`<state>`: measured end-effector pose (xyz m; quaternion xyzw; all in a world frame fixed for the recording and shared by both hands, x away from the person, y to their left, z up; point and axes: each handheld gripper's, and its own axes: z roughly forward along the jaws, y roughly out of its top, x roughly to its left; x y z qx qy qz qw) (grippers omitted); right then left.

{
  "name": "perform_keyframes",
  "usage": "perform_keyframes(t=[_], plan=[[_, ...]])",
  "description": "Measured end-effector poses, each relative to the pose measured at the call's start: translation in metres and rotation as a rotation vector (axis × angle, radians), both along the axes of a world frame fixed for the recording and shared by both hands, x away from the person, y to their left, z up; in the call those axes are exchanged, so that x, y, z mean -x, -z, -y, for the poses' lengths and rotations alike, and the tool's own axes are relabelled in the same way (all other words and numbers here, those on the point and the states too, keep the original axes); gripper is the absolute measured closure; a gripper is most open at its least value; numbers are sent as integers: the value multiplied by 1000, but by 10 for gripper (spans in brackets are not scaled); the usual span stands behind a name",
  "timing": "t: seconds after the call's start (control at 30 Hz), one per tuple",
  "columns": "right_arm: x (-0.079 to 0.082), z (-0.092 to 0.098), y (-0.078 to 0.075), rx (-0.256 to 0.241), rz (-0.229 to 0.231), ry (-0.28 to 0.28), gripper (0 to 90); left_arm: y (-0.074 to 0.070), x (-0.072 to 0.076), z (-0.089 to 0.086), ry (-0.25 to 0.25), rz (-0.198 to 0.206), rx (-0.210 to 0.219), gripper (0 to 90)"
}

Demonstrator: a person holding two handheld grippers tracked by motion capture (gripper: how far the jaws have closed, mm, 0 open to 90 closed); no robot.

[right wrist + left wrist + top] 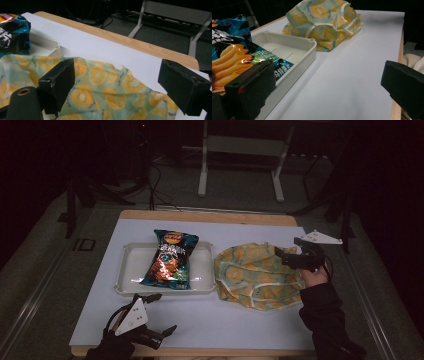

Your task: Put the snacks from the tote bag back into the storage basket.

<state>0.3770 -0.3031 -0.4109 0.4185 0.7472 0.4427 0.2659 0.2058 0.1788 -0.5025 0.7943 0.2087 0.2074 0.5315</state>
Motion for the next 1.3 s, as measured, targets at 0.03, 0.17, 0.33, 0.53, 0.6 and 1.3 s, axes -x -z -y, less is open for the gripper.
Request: perform_keyframes(t=[0.03, 0.17, 0.33, 0.53, 0.6, 1.3], plan=[[3, 2, 1, 2, 13, 5, 140, 0, 0, 0, 0, -1, -2, 1], [12, 8, 5, -19, 43, 12, 140, 0, 0, 0, 1, 0, -2, 1], [28, 19, 13, -18, 63, 14, 140, 0, 0, 0, 2, -1, -2, 1], [39, 29, 25, -34, 53, 25, 140, 0, 0, 1, 2, -2, -2, 2], [41, 29, 27, -32, 53, 28, 140, 0, 0, 1, 2, -2, -2, 1], [77, 28, 57, -10, 112, 4, 141, 1, 0, 1, 6, -5, -4, 1]])
